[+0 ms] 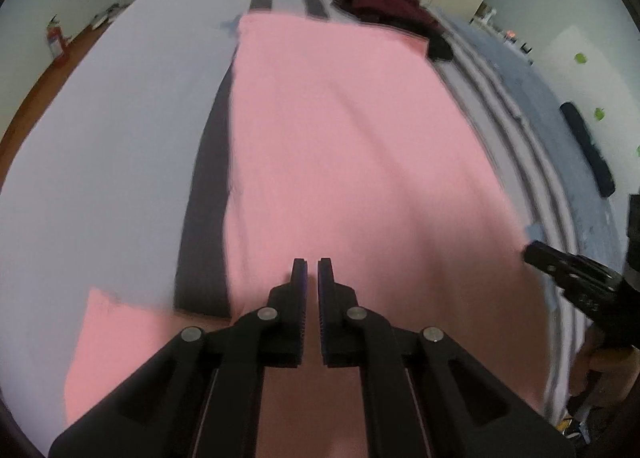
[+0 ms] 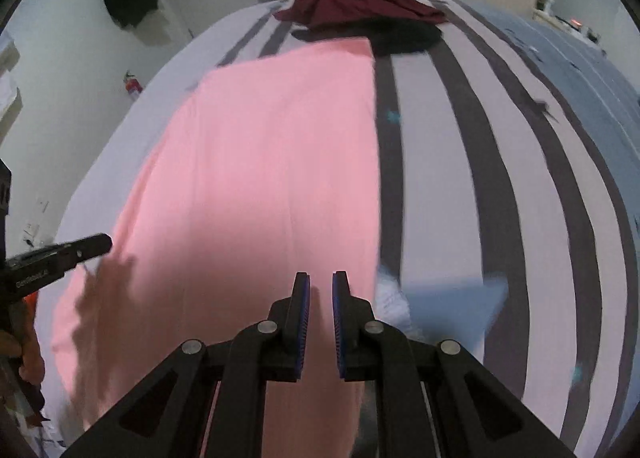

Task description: Fold clothes

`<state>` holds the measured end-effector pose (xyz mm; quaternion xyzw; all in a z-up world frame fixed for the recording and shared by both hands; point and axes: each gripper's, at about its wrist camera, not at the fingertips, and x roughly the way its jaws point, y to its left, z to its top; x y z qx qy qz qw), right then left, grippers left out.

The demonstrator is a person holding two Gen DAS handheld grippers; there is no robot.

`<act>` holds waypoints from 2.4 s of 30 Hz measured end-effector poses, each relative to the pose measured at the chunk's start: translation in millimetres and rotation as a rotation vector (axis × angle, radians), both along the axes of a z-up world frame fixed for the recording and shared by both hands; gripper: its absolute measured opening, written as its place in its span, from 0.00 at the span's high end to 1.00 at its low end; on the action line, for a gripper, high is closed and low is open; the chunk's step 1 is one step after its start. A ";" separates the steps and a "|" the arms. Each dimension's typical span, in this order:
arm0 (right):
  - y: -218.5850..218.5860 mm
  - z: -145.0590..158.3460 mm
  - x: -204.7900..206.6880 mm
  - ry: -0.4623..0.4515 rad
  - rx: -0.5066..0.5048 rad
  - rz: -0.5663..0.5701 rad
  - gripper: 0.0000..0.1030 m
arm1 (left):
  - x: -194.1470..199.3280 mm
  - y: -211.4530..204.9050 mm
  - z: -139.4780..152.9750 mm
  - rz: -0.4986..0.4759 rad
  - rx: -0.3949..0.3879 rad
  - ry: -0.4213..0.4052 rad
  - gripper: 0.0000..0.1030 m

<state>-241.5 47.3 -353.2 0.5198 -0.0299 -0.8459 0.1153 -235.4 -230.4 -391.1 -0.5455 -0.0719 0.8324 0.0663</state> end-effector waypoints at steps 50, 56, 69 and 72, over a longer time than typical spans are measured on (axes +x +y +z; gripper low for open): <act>-2.0 -10.9 -156.2 0.081 -0.090 -0.036 0.91 | -151.5 5.2 17.1 0.068 0.103 0.164 0.98; -40.9 -19.9 -168.0 0.050 -0.122 0.033 0.91 | -167.9 33.5 -17.3 0.006 0.076 0.071 0.98; 24.6 -34.3 -174.1 0.043 -0.057 -0.086 1.00 | -151.3 -73.0 -29.8 0.216 -0.094 0.048 0.98; 32.2 -26.3 -181.0 0.060 -0.045 -0.147 0.93 | -154.5 -74.1 -12.9 0.222 -0.078 0.113 0.98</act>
